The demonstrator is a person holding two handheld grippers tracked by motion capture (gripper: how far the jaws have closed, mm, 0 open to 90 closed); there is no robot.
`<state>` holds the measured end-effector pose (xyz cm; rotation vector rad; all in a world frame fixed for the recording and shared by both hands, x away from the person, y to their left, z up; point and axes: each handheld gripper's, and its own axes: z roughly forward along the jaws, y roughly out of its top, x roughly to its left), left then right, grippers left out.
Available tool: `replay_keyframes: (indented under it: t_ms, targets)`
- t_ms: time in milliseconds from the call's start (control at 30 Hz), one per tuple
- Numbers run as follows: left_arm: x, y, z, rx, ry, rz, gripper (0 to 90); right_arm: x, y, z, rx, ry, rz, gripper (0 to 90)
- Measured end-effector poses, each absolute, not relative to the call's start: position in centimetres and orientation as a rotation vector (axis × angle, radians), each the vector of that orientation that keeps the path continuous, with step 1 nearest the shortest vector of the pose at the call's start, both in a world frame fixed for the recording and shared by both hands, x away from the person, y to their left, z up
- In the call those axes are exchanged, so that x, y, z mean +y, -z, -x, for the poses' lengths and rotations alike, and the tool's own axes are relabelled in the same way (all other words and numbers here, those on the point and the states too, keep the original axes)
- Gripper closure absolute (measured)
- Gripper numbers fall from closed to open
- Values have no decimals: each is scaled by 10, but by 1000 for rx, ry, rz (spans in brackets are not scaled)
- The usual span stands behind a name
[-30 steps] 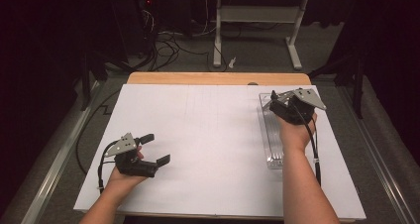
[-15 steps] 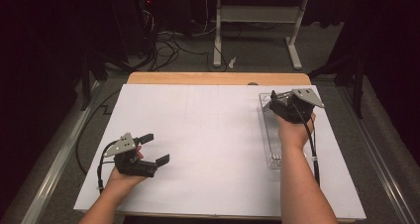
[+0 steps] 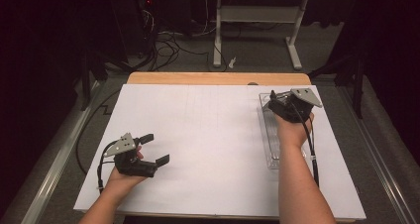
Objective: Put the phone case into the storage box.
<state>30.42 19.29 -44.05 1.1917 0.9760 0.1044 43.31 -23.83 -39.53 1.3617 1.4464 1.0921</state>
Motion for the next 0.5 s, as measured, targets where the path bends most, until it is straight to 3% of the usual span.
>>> replay_keyframes:
  t_ms: [500]
  targets:
    - [192,441,-304,976,-101,-1199,9,-237,397,-437,1433,-1097,-1363,146]
